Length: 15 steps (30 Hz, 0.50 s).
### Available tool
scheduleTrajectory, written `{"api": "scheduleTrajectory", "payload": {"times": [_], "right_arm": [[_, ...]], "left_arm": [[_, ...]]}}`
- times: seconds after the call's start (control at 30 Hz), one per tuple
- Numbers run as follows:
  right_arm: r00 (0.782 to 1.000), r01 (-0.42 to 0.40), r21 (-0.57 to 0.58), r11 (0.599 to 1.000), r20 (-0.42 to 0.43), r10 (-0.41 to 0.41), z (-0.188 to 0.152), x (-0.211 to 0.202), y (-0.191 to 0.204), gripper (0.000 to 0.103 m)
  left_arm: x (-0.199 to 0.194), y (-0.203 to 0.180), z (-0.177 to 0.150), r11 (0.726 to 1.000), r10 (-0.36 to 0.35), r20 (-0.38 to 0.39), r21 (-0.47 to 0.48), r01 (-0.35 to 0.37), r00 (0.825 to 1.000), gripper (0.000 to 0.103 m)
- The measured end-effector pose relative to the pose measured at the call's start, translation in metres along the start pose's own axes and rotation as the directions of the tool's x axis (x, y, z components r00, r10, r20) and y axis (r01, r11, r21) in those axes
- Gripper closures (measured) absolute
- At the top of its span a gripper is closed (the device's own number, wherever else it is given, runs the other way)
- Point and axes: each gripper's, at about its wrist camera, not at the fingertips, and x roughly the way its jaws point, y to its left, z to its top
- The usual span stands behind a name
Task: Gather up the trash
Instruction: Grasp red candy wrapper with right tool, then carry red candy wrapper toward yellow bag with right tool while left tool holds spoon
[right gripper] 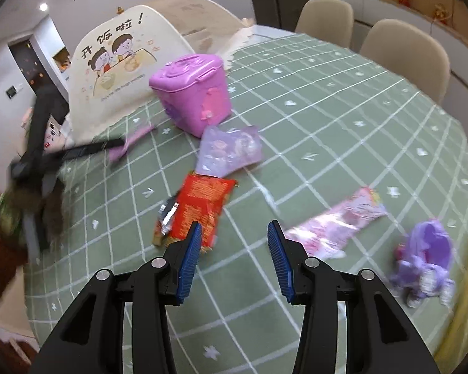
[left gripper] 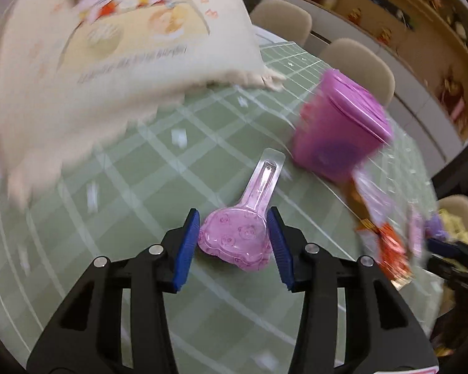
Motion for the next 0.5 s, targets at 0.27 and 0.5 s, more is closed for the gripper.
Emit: {"api": "scheduleTrajectory", "payload": {"times": [0.27,0.5], "right_arm": [[0.999,-0.010,0.041,0.999,0.031,0.009,0.026,0.034,0.011,0.061],[0.997,0.072,-0.082,0.994,0.016,-0.071,0.027,0.058,0.036,0.061]], "left_arm": [[-0.048,-0.031,-0.096,0.985,0.015,-0.026,-0.172,-0.020,1.000,0.061],[-0.074,-0.043,-0.125,0.980,0.061,-0.017,-0.190,-0.063,0.998,0.060]]}}
